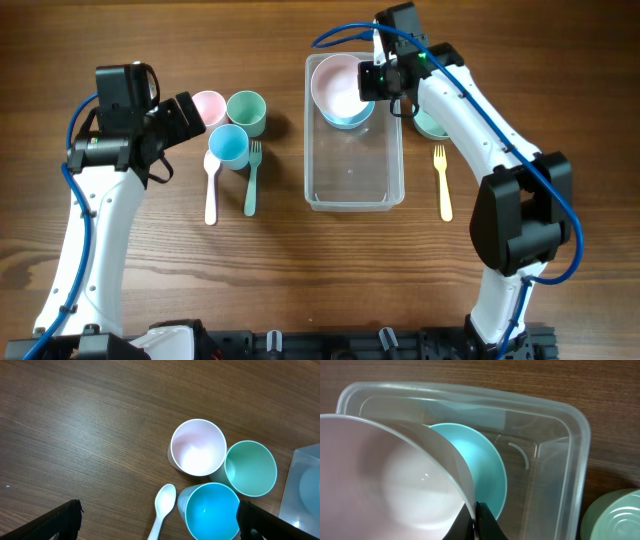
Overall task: Pack container
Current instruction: 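Place the pink bowl into the container on the blue bowl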
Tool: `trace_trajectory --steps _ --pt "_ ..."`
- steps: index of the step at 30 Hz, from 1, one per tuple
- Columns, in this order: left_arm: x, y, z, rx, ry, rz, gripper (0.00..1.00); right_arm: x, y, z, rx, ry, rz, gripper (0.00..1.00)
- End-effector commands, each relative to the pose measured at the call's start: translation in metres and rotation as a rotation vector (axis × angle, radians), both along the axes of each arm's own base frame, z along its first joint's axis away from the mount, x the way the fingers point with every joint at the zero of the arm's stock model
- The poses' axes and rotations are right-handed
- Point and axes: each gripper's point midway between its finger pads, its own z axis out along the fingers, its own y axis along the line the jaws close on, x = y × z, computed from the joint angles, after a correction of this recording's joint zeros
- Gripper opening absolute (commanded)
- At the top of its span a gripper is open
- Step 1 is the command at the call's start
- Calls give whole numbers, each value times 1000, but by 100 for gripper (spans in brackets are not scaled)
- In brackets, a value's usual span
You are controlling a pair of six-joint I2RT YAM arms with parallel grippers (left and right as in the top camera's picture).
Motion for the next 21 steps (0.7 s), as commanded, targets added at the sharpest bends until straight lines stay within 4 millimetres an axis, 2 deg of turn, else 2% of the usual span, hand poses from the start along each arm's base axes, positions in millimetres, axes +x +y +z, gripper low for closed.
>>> trace_trajectory --steps 1,8,12,16,18,21 --pt "3 5 6 17 -14 4 100 1 -6 -7 42 36 -56 4" --pt "3 5 6 17 -14 4 100 3 -14 -10 64 55 -71 4" --pt "3 5 6 17 -14 4 100 0 -11 -13 72 69 -57 4" --pt "3 5 6 17 -14 4 100 1 -13 -28 59 95 -66 4" --pt "3 5 6 17 -14 4 100 -2 -8 -38 81 127 -51 4" --pt "3 5 6 17 -14 4 100 0 -6 -40 86 120 -50 5"
